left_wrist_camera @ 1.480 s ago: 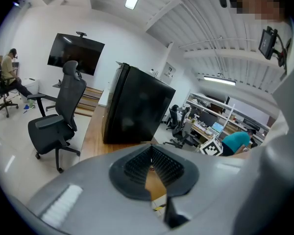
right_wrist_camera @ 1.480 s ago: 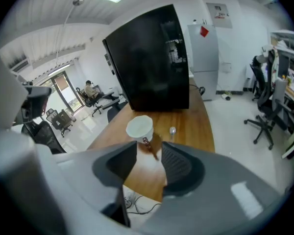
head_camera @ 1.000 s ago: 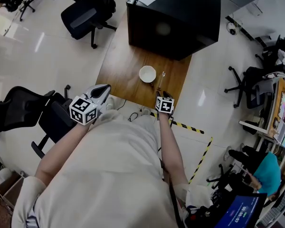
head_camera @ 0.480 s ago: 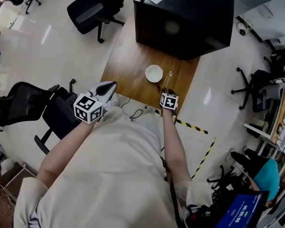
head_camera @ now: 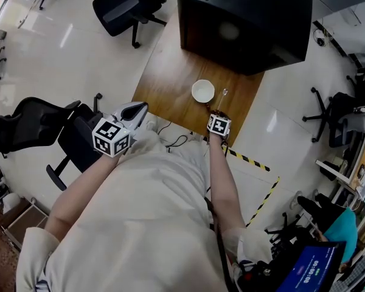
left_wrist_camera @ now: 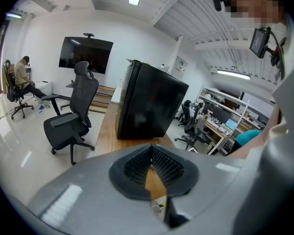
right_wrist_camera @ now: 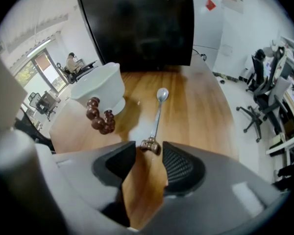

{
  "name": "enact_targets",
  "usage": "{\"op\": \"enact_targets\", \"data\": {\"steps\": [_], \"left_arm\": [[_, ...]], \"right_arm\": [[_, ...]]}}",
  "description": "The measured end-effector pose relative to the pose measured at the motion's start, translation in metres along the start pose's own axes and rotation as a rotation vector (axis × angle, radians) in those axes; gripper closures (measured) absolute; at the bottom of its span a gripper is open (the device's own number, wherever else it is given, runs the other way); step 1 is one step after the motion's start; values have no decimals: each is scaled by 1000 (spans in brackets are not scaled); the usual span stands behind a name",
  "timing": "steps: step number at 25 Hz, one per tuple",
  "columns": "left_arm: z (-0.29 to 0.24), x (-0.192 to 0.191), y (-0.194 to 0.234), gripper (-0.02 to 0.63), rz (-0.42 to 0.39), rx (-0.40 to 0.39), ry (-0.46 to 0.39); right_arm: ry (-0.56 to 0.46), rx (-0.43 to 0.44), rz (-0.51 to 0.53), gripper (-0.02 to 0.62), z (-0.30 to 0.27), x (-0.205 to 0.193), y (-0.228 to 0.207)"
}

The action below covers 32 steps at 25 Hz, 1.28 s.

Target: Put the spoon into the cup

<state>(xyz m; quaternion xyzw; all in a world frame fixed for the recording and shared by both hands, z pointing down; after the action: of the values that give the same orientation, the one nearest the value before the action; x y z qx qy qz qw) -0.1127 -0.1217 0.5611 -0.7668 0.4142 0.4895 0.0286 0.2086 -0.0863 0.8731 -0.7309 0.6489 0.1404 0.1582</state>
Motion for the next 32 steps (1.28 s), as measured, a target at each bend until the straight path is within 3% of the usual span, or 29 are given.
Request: {"op": "enact_targets", "data": {"steps": [8,16,23,32], "left_arm": [[2,0,-1,601,0,20,-4],[2,1,-3,601,-2,29,-16],[-5,10,-6,601,-3,25,-59],[-7,13,-4,601,17,12,-106]], "right_arm": [[-12,-37,25,465,-4,-5,-4],[-20,-7,14,469,4,-4,-4],[-82,31,57,469,35,23,-8],[-126,129,238,469,102,63,11]]}}
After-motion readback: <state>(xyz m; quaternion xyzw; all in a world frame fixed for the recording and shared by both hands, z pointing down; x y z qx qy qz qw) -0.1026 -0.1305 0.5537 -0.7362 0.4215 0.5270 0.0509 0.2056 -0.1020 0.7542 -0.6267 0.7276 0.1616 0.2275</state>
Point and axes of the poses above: the fingertips, and each gripper's own axes: z backward along the fingers, y to its left, x out of its top, the point moved 3 cm from there along z, backward along the fingers, and after that the axes turned 3 degrees about -x, right-handed, at the moved point
